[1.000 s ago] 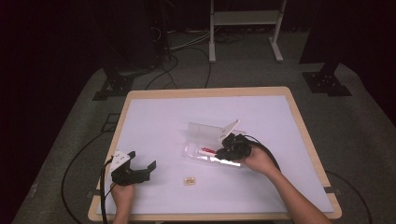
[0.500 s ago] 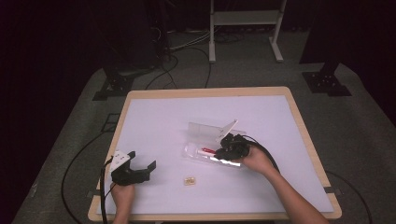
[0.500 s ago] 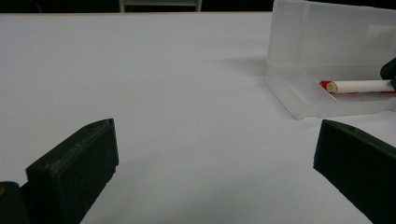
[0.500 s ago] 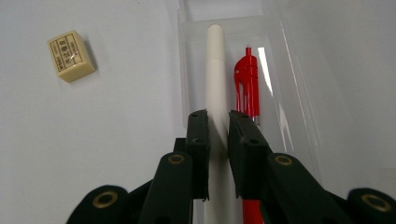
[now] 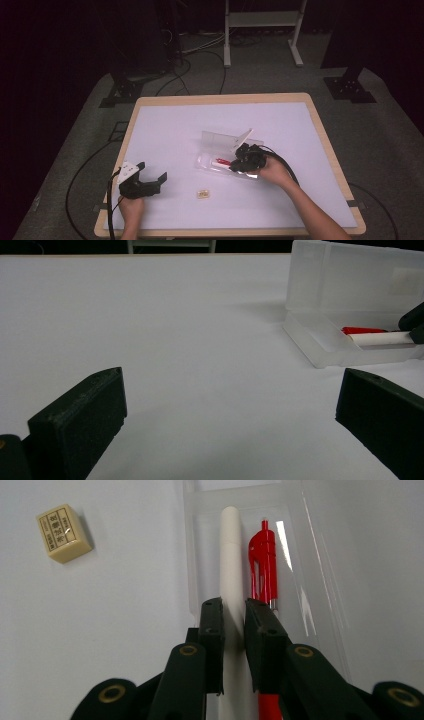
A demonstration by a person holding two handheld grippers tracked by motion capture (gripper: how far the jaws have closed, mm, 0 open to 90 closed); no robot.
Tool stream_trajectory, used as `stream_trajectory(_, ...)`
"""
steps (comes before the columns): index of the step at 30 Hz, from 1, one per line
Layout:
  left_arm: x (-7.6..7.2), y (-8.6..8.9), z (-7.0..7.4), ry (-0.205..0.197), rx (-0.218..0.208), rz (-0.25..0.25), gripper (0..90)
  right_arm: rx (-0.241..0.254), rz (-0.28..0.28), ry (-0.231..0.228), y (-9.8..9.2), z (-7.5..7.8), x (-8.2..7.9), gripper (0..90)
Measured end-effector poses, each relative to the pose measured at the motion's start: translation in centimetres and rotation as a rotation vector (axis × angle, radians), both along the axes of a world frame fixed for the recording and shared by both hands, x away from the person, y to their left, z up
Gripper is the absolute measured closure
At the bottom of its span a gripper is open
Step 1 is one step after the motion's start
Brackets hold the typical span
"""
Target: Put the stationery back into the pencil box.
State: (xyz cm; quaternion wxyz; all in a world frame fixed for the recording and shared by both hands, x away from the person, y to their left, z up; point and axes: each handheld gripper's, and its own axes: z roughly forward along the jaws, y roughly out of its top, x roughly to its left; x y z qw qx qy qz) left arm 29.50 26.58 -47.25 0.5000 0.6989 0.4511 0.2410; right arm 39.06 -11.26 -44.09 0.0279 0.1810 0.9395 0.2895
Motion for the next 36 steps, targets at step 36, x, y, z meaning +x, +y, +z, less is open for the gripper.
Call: stream_trajectory(36, 0.01, -0.01, 0.00, 0.000, 0.000, -0.001, 0.0, 0.021, -0.017, 0.019, -0.42, -0.41, 0.23, 75.6)
